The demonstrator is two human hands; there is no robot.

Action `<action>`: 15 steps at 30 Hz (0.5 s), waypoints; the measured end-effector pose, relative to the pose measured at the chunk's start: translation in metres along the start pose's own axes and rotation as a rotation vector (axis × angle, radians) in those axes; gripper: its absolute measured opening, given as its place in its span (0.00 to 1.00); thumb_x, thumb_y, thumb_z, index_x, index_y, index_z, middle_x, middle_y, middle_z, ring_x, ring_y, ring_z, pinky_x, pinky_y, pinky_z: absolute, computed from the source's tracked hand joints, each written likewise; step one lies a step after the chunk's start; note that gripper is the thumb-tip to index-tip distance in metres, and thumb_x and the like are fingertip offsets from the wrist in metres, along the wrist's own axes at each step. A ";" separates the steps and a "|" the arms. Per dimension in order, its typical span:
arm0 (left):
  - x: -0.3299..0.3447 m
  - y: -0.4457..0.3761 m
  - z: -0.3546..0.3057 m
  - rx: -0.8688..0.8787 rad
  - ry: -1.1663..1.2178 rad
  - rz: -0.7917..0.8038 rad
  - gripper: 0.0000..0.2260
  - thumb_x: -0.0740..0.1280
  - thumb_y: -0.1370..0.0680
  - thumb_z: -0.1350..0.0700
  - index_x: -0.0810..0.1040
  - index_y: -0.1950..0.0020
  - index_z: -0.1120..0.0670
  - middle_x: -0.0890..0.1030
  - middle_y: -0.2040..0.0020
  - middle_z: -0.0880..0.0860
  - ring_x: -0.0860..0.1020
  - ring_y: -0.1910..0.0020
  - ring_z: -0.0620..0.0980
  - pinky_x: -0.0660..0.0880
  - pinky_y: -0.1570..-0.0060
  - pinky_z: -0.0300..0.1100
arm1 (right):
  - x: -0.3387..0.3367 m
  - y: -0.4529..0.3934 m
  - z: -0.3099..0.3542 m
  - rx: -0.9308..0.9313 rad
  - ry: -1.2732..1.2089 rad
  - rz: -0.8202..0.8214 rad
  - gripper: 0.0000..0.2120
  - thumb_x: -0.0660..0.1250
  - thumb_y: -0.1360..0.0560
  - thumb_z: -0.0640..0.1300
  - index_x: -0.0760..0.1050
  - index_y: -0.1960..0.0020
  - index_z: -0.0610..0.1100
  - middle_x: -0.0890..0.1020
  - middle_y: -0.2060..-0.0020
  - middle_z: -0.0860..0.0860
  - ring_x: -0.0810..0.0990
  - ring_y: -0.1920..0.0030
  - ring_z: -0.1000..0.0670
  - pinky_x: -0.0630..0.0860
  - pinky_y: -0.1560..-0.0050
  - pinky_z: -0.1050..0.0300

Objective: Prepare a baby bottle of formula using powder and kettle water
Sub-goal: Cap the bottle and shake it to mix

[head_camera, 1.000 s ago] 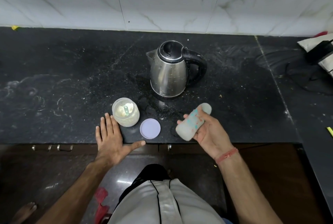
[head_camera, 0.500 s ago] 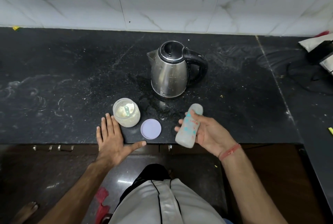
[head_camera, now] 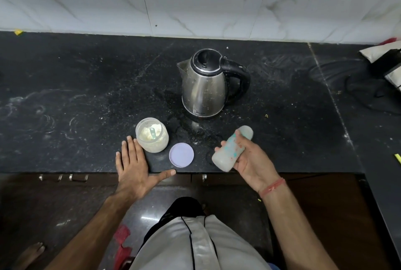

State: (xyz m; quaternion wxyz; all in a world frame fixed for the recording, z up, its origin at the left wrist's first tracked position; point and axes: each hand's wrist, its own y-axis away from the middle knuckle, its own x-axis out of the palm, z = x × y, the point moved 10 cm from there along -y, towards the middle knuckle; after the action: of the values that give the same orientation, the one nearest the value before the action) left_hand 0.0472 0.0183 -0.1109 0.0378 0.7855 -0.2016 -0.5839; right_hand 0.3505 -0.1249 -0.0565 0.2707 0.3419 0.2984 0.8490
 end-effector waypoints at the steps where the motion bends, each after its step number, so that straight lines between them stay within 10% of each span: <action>1: 0.001 0.001 0.000 0.002 -0.002 0.000 0.79 0.55 0.43 0.06 0.35 0.11 0.59 0.34 0.11 0.57 0.30 0.13 0.54 0.33 0.15 0.58 | -0.001 0.000 0.001 -0.003 -0.015 0.000 0.24 0.75 0.21 0.50 0.75 0.29 0.43 0.85 0.40 0.36 0.86 0.37 0.32 0.83 0.35 0.33; 15: 0.001 0.000 0.000 0.006 0.002 -0.003 0.79 0.55 0.43 0.06 0.36 0.11 0.59 0.34 0.11 0.56 0.30 0.13 0.54 0.34 0.14 0.59 | 0.009 0.001 0.014 -0.029 -0.037 0.068 0.24 0.72 0.19 0.50 0.73 0.27 0.40 0.83 0.38 0.35 0.87 0.37 0.33 0.84 0.37 0.35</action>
State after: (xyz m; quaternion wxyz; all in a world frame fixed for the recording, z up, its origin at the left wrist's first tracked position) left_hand 0.0476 0.0181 -0.1118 0.0348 0.7864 -0.2023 -0.5826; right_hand 0.3555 -0.1153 -0.0436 0.2520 0.3634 0.2694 0.8555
